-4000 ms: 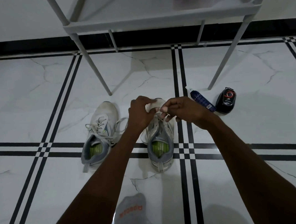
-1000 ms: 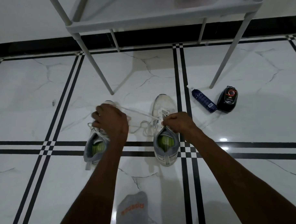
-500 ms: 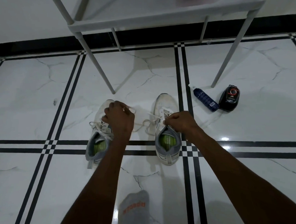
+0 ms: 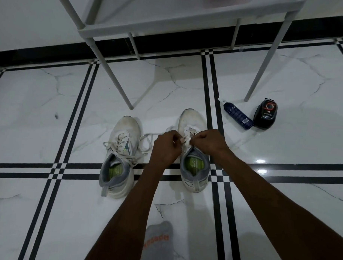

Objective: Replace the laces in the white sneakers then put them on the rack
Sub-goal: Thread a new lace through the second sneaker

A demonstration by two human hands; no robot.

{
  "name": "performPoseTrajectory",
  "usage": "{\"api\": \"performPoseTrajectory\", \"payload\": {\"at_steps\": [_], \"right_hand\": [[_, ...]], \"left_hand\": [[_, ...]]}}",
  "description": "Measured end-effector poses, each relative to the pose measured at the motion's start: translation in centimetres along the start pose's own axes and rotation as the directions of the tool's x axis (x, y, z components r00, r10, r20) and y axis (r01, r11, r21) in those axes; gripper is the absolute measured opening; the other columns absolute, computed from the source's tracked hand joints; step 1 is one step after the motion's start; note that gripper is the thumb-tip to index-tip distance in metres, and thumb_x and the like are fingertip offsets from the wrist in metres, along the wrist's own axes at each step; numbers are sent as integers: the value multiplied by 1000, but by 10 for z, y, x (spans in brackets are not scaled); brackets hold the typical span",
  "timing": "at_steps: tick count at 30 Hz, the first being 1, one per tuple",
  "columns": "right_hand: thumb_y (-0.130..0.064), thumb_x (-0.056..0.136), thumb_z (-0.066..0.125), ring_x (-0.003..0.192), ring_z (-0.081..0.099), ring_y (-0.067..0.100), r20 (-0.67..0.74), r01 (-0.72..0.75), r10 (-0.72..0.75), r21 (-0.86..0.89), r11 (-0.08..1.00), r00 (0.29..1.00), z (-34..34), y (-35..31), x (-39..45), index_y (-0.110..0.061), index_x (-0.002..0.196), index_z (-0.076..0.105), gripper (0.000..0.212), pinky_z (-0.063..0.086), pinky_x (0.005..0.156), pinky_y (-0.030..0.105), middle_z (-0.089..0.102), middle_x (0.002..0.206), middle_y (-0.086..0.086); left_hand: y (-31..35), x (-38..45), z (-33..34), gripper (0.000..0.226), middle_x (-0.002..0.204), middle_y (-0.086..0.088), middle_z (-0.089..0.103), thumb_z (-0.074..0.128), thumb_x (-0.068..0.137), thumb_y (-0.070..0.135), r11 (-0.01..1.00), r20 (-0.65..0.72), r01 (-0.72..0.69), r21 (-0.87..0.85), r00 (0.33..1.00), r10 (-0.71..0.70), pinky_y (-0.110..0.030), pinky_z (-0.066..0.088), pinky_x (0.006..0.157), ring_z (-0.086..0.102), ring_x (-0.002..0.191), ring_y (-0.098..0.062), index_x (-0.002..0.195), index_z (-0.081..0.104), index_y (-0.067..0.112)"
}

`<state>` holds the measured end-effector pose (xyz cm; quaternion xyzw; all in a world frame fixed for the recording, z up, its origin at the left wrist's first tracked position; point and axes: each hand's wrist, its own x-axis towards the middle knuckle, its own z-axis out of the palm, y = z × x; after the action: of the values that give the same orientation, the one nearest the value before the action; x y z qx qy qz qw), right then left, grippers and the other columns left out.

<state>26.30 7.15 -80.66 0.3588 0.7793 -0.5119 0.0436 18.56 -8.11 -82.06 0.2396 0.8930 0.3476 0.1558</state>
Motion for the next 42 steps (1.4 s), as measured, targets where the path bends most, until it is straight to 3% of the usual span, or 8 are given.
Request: {"api": "performPoseTrajectory", "payload": {"at_steps": [5, 11, 19, 25, 28, 32, 37, 42], "right_hand": [[-24, 78, 78, 87, 70, 13, 78, 30, -29, -6, 1000, 997, -7, 0, 2, -15, 83, 81, 11, 59, 84, 32, 77, 87, 0], [-27, 89, 71, 80, 67, 9, -143, 133, -113, 140, 981, 983, -31, -7, 13, -23, 91, 77, 8, 52, 71, 23, 73, 84, -4], [-22, 101, 56, 51, 58, -2, 433, 292, -248, -38, 956, 867, -8, -63, -3, -11, 101, 72, 21, 43, 52, 11, 71, 71, 1], [-3, 95, 54, 53, 62, 5, -171, 78, -27, 303, 950, 985, -9, -39, 26, -10, 106, 65, 17, 45, 45, 18, 72, 88, 14], [-12, 97, 59, 59, 60, 9, 65, 163, -188, 278, 947, 980, -5, -38, 25, -15, 135, 54, 38, 47, 52, 17, 74, 88, 11], [-11, 100, 54, 52, 59, 8, 389, 269, -285, 95, 958, 876, 4, -62, 7, -10, 111, 69, 19, 46, 50, 17, 75, 77, 7], [-1, 100, 46, 51, 61, 2, -294, 189, -84, 349, 918, 952, -12, -49, 26, -10, 117, 64, 26, 48, 48, 23, 72, 80, 13], [-16, 100, 58, 52, 59, 18, 292, 259, -325, 241, 935, 900, -6, -65, 13, -15, 135, 56, 36, 47, 47, 25, 76, 80, 12]], "left_hand": [[-8, -2, 2, 18, 81, -6, 71, 60, 98, 32, 994, 36, 103, 44, 994, -105, -34, 53, 69, 67, 72, -18, 106, 64, 17], [-6, 4, -18, 33, 107, -11, 69, 52, 87, 50, 959, 213, 282, -25, 939, -270, -38, 45, 94, 61, 108, -27, 74, 69, 25], [20, 12, -73, 42, 61, 9, 51, 44, 100, 42, 973, 83, 106, -207, 992, -91, -35, 37, 68, 47, 61, -10, 66, 51, 18], [7, 9, -87, 43, 61, 6, 52, 48, 102, 35, 969, 22, 84, -234, 996, -81, -32, 42, 69, 55, 63, -12, 61, 49, 23], [6, 11, -83, 43, 61, 6, 57, 46, 98, 48, 987, 41, 91, -136, 995, -87, -38, 49, 75, 59, 66, -16, 60, 55, 30], [19, 12, -76, 39, 68, 8, 64, 50, 104, 38, 992, 89, 41, -123, 996, -30, -42, 52, 80, 61, 69, -13, 69, 64, 28], [6, 12, -80, 38, 60, 13, 57, 51, 103, 38, 976, 103, 74, -205, 993, -53, -37, 50, 75, 59, 66, -12, 73, 67, 21], [8, 15, -81, 37, 61, 10, 57, 51, 103, 36, 978, 86, 57, -201, 995, -40, -37, 50, 72, 58, 65, -13, 73, 66, 22]]}}
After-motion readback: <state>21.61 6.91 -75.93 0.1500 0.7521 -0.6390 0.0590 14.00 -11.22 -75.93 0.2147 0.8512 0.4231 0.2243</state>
